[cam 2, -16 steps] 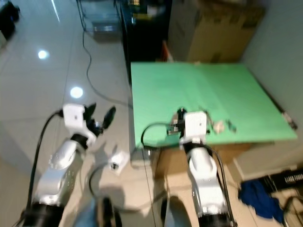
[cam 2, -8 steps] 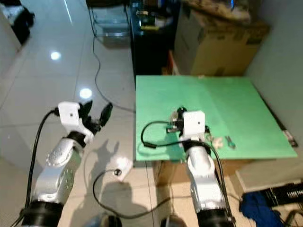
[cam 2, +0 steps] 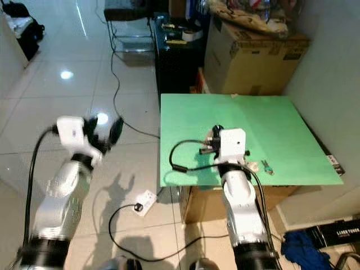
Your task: Hang keys on a hook
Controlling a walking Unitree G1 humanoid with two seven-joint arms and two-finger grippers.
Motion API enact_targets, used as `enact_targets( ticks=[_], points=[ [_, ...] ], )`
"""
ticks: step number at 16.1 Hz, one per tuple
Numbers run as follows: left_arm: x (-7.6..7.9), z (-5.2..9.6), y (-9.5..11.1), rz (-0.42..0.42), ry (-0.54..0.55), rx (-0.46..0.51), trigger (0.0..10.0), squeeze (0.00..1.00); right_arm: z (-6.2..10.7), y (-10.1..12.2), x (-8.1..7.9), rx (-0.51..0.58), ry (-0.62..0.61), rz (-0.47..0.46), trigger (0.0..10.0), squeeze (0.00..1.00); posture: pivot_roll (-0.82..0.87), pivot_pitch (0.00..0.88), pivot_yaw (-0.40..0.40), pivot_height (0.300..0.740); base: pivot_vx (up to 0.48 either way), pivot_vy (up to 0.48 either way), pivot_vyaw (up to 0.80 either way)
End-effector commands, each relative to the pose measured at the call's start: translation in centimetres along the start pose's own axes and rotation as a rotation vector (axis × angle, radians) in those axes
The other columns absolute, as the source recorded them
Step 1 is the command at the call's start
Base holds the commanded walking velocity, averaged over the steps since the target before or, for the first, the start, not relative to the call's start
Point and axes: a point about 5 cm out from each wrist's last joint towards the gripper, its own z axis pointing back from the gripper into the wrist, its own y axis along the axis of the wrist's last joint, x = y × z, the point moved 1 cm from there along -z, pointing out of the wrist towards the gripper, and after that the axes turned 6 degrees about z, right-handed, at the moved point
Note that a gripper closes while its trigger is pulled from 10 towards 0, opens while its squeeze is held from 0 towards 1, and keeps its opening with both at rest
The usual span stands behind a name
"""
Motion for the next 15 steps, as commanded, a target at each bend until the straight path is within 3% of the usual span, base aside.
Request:
enact_targets(
  ticks=[1, 9, 15],
  points=[
    [0.14, -0.35, 0.04, -0.018, -0.004, -0.020, 10.0, 0.00, -0.33, -0.26, 0.29, -0.018, -0.013, -0.018, 10.0, 0.02, -0.08, 0.073, -0.008, 0.740, 0.000, 0.000, 0.00],
    [0.83, -0.90, -0.04, -0.010, -0.006, -0.025, 10.0, 0.00, -0.22, -0.62, -0.11, -0.032, 0.003, -0.021, 10.0, 0.02, -0.10, 0.075, -0.015, 0.740, 0.000, 0.000, 0.00],
    [0.94, -1.09, -0.30, 0.010, 0.008, -0.029, 10.0, 0.00, -0.04, -1.15, -0.34, -0.054, 0.026, -0.021, 10.0, 0.01, -0.11, 0.067, -0.031, 0.740, -0.263, 0.000, 0.00]
  ],
)
